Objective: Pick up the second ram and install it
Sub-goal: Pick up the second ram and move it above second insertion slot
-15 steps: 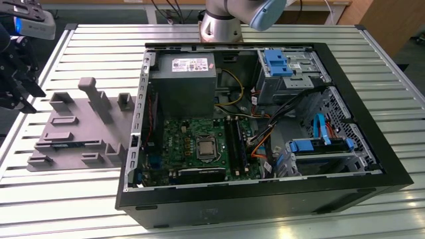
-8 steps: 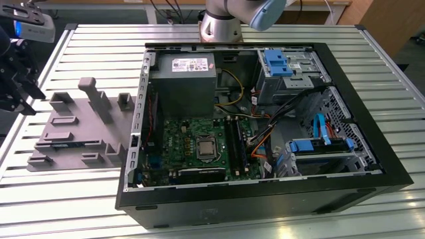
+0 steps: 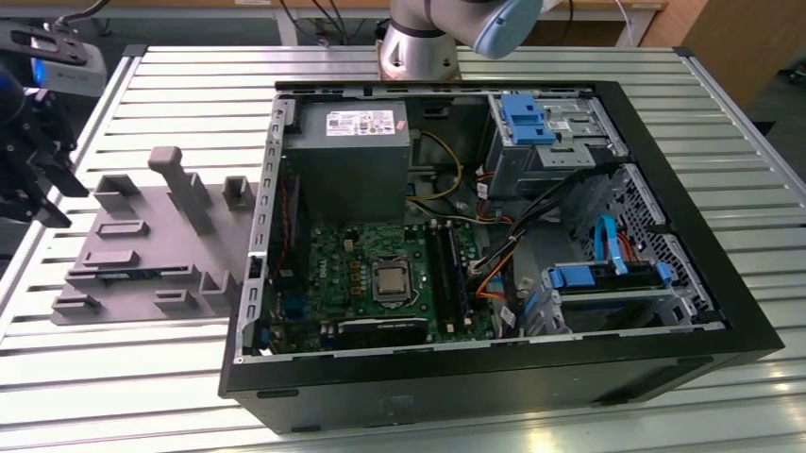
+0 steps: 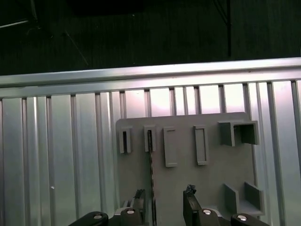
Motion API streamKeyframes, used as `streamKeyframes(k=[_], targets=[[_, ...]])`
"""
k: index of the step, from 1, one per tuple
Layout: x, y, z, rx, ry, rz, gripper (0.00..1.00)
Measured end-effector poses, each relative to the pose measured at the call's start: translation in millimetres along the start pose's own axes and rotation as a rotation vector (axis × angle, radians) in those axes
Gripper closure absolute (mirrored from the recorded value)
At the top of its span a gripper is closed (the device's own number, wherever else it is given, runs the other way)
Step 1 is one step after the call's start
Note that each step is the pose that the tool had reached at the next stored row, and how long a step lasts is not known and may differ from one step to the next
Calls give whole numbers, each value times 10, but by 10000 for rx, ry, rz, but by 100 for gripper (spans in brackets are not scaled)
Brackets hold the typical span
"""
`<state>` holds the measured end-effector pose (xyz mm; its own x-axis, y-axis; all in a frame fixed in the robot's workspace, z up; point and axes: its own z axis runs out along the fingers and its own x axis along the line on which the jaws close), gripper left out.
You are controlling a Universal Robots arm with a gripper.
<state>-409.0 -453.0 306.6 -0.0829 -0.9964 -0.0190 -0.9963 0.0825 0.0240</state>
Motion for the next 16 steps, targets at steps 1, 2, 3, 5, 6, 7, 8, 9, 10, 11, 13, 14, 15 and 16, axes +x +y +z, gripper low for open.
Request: streamKeyframes(k=[1, 2, 3, 5, 6, 7, 8, 9, 10, 11, 13, 14, 15, 16], targets=[[1, 4, 19, 1, 0, 0, 55], [3, 7, 37, 1, -1, 0, 55], [4, 9, 55, 1, -1, -1, 55], [5, 13, 89, 1, -1, 0, 55], [6, 14, 104, 1, -1, 0, 55], [7, 15, 117, 1, -1, -1, 55], [7, 16, 125, 1, 0, 0, 55], [7, 17, 125, 0, 0, 0, 55], [7, 16, 125, 0, 0, 0, 55], [7, 16, 125, 0, 0, 0, 55], [7, 16, 132, 2, -2, 0, 55], [7, 16, 141, 3, -3, 0, 55], [7, 16, 152, 1, -1, 0, 55], [8, 16, 164, 1, -1, 0, 55]])
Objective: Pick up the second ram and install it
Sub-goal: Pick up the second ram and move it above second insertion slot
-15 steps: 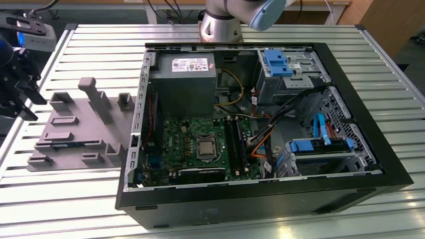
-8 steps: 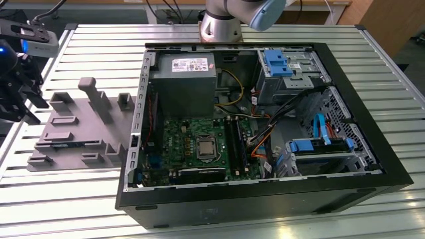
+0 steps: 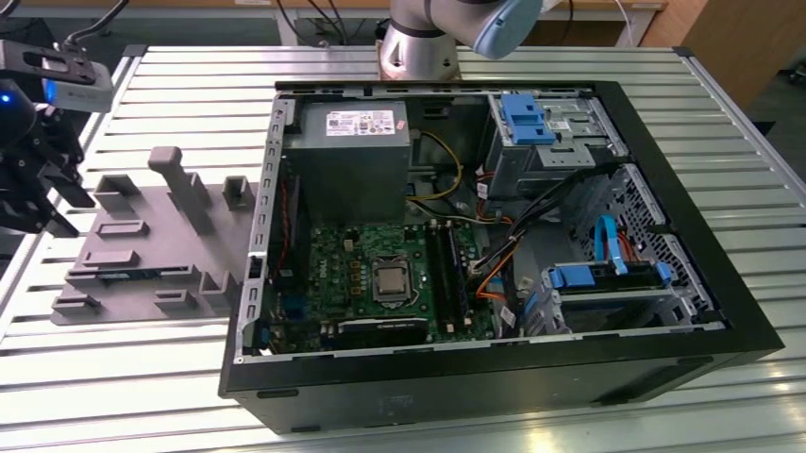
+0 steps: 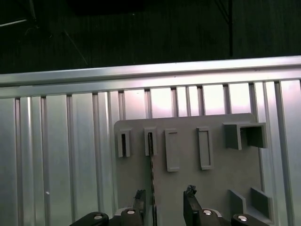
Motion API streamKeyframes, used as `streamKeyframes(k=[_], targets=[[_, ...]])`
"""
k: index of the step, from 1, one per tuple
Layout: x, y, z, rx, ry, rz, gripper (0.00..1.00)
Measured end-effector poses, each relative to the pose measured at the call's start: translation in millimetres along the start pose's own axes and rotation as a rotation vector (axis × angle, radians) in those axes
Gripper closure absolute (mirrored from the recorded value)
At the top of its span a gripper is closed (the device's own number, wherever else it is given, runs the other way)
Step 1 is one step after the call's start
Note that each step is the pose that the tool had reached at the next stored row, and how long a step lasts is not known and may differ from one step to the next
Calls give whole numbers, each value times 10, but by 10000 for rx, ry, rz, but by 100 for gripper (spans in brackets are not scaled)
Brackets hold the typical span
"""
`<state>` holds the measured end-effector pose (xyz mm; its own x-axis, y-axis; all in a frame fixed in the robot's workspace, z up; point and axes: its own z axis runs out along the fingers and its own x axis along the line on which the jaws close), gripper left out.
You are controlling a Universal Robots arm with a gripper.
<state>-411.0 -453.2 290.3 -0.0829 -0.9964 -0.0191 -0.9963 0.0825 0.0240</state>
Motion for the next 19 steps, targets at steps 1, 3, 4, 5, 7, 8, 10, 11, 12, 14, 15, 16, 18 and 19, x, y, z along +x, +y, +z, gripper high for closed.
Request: streamKeyframes(k=[1, 3, 4, 5, 7, 8, 10, 11, 12, 14, 15, 16, 18, 19], targets=[[0, 0, 12, 1, -1, 0, 55], [2, -1, 36, 1, -1, 1, 55], [4, -1, 51, 1, -1, 1, 55], [5, -2, 68, 1, -1, 0, 55], [8, -3, 104, 1, 0, 0, 55], [9, -3, 122, 2, 0, 0, 55], [13, -4, 155, 4, -1, 0, 55], [13, -4, 162, 3, -1, 0, 55], [13, -4, 162, 3, 0, 0, 55], [14, -4, 162, 2, 1, 0, 55], [14, -4, 163, 2, 0, 0, 55], [13, -4, 163, 3, 0, -1, 55], [14, -5, 178, 6, -2, -36, 55], [15, -5, 188, 4, 0, -105, 55]])
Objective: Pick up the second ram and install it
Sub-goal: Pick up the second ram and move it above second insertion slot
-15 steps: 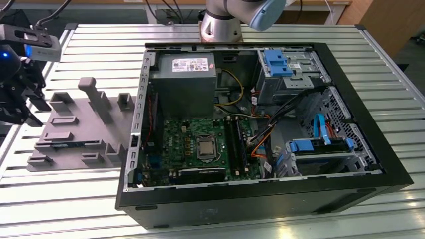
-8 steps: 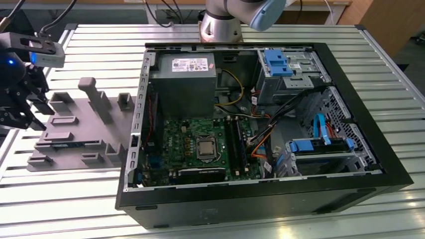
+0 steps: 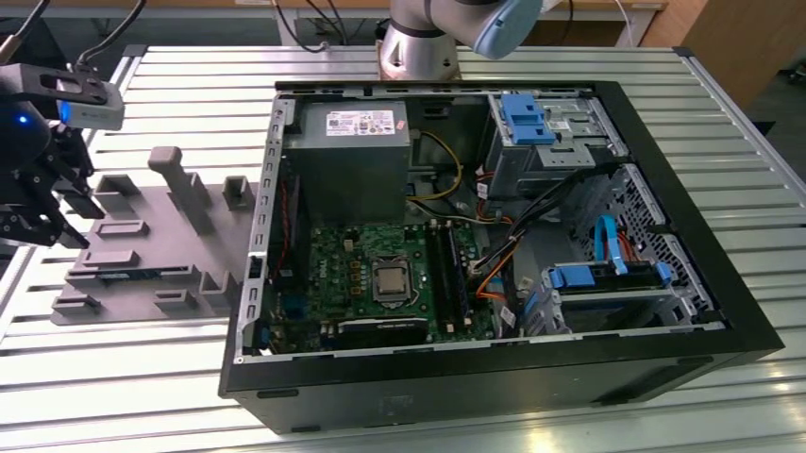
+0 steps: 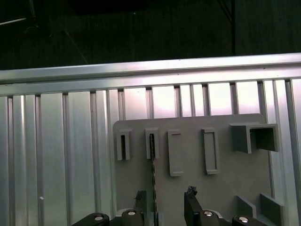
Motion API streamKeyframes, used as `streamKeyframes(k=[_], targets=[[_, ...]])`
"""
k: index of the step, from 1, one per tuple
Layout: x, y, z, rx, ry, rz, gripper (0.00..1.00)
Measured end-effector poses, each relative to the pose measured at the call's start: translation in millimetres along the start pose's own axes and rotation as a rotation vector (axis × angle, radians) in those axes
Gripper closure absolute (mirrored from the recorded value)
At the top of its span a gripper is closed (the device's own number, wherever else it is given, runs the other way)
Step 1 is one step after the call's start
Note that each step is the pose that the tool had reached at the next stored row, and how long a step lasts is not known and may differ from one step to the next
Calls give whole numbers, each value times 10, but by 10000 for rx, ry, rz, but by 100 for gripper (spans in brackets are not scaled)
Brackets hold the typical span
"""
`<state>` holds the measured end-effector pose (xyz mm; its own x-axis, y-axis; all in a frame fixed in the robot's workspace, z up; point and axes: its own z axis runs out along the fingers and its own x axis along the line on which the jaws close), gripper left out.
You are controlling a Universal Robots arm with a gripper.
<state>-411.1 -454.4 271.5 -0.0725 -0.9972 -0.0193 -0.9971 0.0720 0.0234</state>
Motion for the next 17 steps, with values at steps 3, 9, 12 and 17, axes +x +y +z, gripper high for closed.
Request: streamKeyframes(k=[3, 9, 12, 17], targets=[[8, -4, 142, -5, 8, -166, 55], [12, -6, 251, -4, 8, -166, 55], [14, -8, 303, -5, 8, -166, 55], [23, -10, 378, -6, 10, -216, 55]])
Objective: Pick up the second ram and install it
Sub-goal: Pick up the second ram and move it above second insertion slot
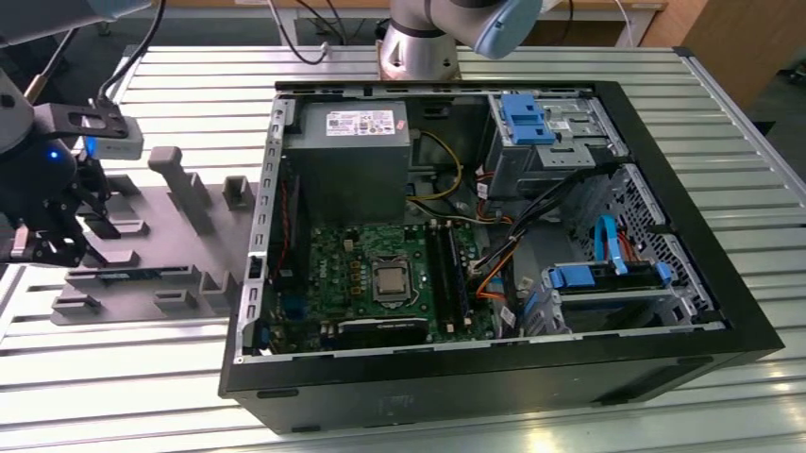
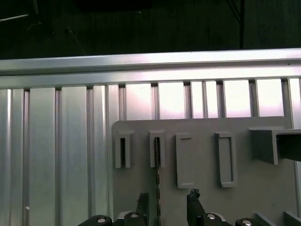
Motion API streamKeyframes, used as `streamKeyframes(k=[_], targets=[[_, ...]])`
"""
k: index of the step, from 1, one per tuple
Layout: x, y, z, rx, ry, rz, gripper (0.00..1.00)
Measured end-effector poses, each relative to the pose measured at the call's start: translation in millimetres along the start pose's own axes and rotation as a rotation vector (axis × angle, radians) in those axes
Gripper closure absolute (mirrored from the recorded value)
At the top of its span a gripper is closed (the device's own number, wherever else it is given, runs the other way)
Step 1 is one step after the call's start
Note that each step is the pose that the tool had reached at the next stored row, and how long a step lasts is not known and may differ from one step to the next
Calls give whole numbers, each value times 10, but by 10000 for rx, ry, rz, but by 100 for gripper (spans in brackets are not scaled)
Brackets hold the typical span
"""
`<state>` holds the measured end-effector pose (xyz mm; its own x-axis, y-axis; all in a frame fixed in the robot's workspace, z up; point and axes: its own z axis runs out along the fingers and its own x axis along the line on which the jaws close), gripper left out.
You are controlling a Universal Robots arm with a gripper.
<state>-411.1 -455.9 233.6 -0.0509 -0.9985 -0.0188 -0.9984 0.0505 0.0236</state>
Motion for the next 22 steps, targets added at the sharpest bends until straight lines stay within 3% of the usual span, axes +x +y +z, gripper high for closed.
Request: streamKeyframes(k=[9, 22], targets=[[6, -1, 39, 6, 0, -109, 55], [22, -6, 232, 31, 2, -147, 55]])
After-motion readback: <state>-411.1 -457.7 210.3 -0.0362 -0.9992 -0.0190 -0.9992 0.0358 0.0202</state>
